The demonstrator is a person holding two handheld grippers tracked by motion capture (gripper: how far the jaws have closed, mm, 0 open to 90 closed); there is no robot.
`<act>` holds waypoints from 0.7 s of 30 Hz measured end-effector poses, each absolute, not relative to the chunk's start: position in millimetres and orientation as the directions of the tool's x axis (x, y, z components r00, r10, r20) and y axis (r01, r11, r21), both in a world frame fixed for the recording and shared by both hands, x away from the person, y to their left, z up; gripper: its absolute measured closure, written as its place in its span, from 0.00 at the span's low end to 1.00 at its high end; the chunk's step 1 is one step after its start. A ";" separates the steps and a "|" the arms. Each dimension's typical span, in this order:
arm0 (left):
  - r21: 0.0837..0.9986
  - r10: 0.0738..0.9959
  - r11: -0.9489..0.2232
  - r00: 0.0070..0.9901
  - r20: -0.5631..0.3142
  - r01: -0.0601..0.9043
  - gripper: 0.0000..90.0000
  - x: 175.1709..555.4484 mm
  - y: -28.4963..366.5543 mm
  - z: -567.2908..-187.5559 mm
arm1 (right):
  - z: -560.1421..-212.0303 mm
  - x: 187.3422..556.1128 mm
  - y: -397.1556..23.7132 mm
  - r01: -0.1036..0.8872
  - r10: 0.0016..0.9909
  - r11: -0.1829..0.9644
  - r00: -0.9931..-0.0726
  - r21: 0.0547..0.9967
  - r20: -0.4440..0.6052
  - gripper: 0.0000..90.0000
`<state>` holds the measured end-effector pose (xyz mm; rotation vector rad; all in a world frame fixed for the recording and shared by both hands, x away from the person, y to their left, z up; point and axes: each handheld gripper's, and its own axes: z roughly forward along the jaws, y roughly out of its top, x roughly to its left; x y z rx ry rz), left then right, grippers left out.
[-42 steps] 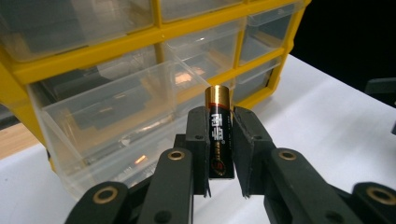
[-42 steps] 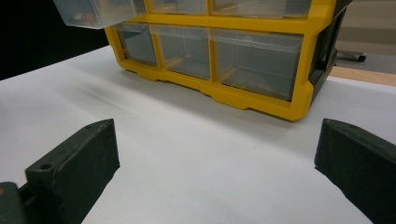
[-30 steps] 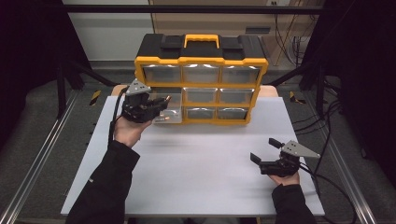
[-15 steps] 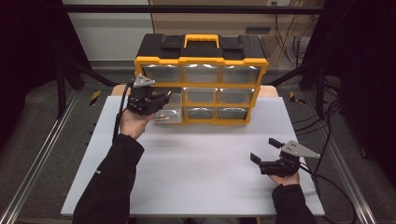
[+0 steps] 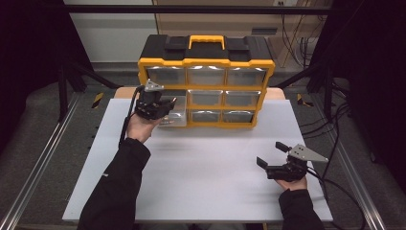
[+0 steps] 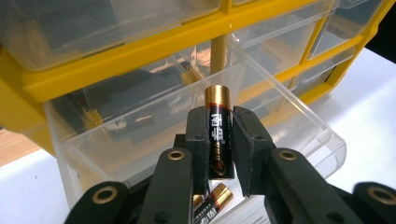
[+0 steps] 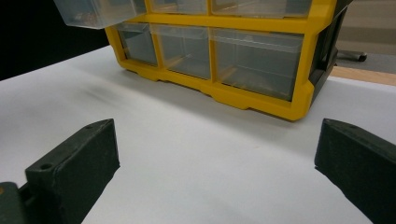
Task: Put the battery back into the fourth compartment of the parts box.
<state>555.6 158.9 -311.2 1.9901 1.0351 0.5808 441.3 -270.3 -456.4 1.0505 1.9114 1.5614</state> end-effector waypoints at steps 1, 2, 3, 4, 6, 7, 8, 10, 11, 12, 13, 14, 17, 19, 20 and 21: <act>0.816 0.831 -0.346 0.554 0.038 0.462 0.84 555.5 158.4 -311.3 | -456.4 441.4 -270.2 0.272 0.788 0.067 -0.605 0.960 0.116 0.00; 0.814 0.833 -0.348 0.552 0.041 0.464 0.84 555.3 157.8 -311.4 | -456.4 441.3 -270.2 0.272 0.787 0.067 -0.606 0.960 0.116 0.00; 0.813 0.832 -0.353 0.552 0.048 0.463 0.84 555.1 157.3 -311.5 | -456.3 441.1 -270.1 0.275 0.787 0.066 -0.606 0.959 0.120 0.00; 0.811 0.832 -0.360 0.552 0.056 0.461 0.84 554.9 157.0 -311.6 | -456.4 441.3 -270.2 0.271 0.787 0.067 -0.606 0.960 0.116 0.00; 0.810 0.831 -0.363 0.554 0.057 0.461 0.83 554.6 156.9 -311.7 | -456.3 441.2 -270.2 0.271 0.787 0.066 -0.606 0.960 0.117 0.00; 0.810 0.832 -0.362 0.552 0.057 0.461 0.82 554.4 157.0 -311.7 | -456.4 441.3 -270.4 0.268 0.787 0.068 -0.607 0.961 0.113 0.00; 0.813 0.832 -0.355 0.552 0.051 0.461 0.82 554.3 157.3 -311.8 | -456.3 441.2 -270.4 0.268 0.787 0.067 -0.606 0.961 0.115 0.00; 0.821 0.835 -0.341 0.549 0.041 0.458 0.81 553.9 158.0 -311.8 | -455.9 440.9 -270.4 0.272 0.786 0.062 -0.606 0.960 0.121 0.00; 0.826 0.836 -0.336 0.547 0.040 0.453 0.79 553.3 158.9 -311.5 | -455.9 440.9 -270.5 0.273 0.786 0.063 -0.606 0.960 0.120 0.00; 0.832 0.837 -0.329 0.546 0.039 0.446 0.77 552.3 159.6 -311.3 | -455.8 440.9 -270.6 0.273 0.787 0.062 -0.605 0.960 0.121 0.00; 0.838 0.836 -0.323 0.547 0.035 0.440 0.76 551.2 160.6 -310.8 | -455.8 440.9 -270.7 0.272 0.787 0.062 -0.605 0.960 0.121 0.00; 0.845 0.835 -0.314 0.549 0.029 0.432 0.73 549.8 161.8 -310.1 | -455.7 440.9 -270.7 0.271 0.787 0.061 -0.605 0.961 0.121 0.00; 0.868 0.830 -0.292 0.557 0.022 0.401 0.64 544.0 165.7 -306.7 | -455.8 441.0 -270.9 0.269 0.787 0.062 -0.605 0.961 0.119 0.00; 0.882 0.828 -0.275 0.560 0.016 0.382 0.57 539.4 168.2 -304.1 | -455.7 440.9 -270.7 0.271 0.787 0.061 -0.605 0.961 0.121 0.00; 0.888 0.824 -0.273 0.567 0.017 0.370 0.53 536.8 169.8 -302.9 | -455.7 440.9 -270.7 0.271 0.787 0.060 -0.605 0.961 0.122 0.00; 0.894 0.820 -0.268 0.573 0.015 0.360 0.49 533.9 171.2 -301.9 | -455.7 441.0 -270.8 0.269 0.787 0.061 -0.605 0.961 0.120 0.00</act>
